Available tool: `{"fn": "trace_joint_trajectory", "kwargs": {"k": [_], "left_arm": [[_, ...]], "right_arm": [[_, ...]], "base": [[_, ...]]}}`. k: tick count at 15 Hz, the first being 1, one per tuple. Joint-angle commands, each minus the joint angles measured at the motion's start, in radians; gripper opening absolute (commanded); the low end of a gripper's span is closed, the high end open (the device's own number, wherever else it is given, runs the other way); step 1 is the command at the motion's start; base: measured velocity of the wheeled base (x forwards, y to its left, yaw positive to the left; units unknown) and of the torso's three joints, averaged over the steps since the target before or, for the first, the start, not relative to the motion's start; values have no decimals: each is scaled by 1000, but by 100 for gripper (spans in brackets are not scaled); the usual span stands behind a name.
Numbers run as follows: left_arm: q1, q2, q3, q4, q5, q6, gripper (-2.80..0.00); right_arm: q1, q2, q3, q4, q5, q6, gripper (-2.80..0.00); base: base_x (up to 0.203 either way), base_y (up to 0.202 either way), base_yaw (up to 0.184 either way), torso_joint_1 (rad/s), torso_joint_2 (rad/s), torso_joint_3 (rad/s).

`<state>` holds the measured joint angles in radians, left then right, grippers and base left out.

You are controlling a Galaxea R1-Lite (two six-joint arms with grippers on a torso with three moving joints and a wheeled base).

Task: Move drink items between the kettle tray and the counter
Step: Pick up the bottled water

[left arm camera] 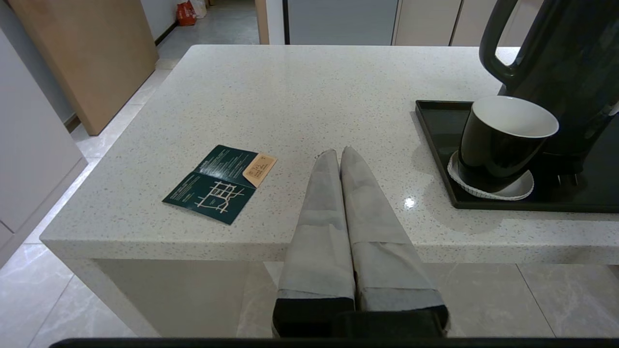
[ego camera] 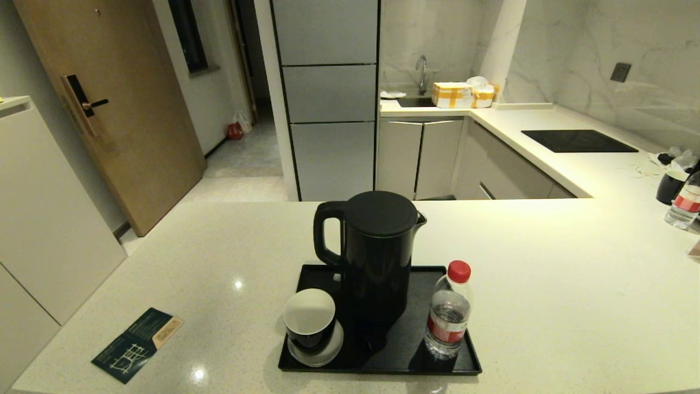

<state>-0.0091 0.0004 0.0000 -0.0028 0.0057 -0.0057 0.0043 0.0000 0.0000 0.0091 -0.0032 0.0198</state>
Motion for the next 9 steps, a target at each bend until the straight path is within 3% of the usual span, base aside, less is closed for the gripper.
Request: {"fn": "trace_joint_trajectory", "kwargs": {"k": [1, 6, 9], "left_arm": [[0, -2, 2, 0, 0, 0, -280], [0, -2, 2, 0, 0, 0, -280], [0, -2, 2, 0, 0, 0, -280]], "right_arm": [[0, 2, 2, 0, 0, -1, -280], [0, 10, -47, 8, 1, 7, -280], [2, 173, -402, 100, -1, 99, -280]], "base": [[0, 0, 0, 0, 0, 0], [0, 0, 0, 0, 0, 0], [0, 0, 0, 0, 0, 0]]}}
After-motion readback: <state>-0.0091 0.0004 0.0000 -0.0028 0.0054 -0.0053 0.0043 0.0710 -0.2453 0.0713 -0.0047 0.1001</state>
